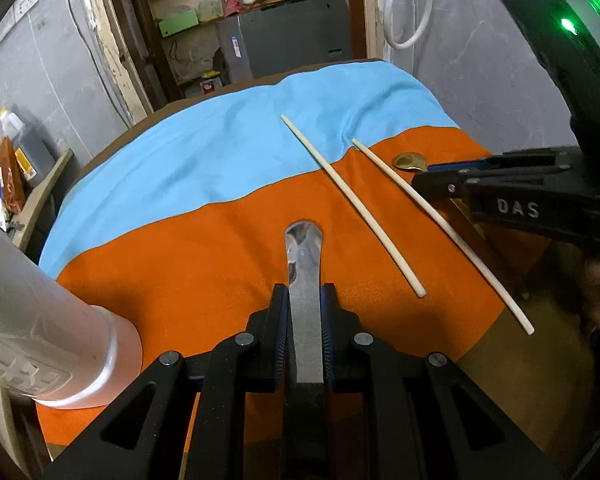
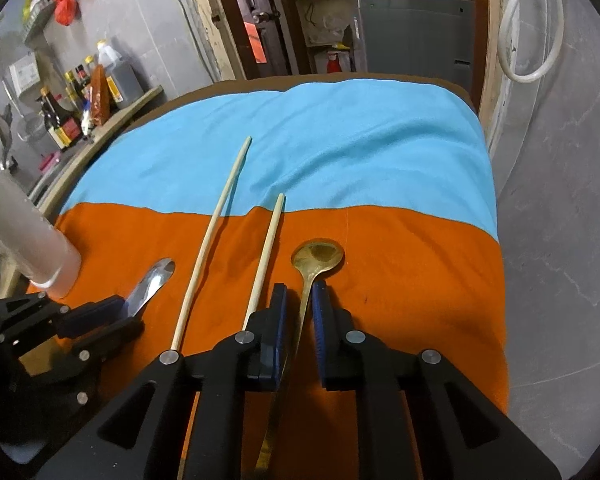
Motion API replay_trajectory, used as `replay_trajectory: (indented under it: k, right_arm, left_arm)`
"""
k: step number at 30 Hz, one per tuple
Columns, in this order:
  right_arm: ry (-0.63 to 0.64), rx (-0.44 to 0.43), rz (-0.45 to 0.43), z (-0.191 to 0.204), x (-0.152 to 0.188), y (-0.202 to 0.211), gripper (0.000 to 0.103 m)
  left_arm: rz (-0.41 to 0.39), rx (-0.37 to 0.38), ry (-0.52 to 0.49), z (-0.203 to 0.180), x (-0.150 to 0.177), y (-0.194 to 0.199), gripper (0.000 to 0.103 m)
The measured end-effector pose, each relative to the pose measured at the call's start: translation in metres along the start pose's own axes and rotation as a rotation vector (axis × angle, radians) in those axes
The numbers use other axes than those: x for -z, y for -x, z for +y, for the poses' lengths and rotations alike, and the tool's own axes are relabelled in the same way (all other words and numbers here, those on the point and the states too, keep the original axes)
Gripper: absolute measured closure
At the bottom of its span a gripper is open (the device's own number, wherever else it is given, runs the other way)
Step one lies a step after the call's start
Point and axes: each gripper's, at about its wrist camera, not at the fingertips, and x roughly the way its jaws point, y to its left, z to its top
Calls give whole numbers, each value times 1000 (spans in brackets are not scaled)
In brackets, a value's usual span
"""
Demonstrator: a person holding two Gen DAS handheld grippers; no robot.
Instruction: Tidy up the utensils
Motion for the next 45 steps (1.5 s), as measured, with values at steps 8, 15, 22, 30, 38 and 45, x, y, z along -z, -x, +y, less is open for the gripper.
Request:
replay_trajectory:
  k: [8, 15, 22, 30, 38, 45]
  right_arm:
    - [-37, -15, -80, -5, 6, 15, 101]
    - [-30, -72, -196, 7, 23, 43, 101]
    - [18, -162, -363, 37, 33, 74, 101]
    - [53, -225, -488, 62, 34, 91, 101]
    - [19, -176, -247, 66, 26, 42, 93]
    - [73, -156, -39, 77, 13, -4, 87]
  left_arm:
    - [-144, 119, 217, 35, 12, 29, 91]
    - [-272, 178, 417, 63, 37, 63, 91]
    - [-343, 178, 449, 69, 49, 99, 91]
    - [-440, 148, 419, 73, 60, 136, 91]
    - [-328, 163, 466, 74, 69, 109, 91]
    - [-310, 176, 501, 80, 74, 106, 91]
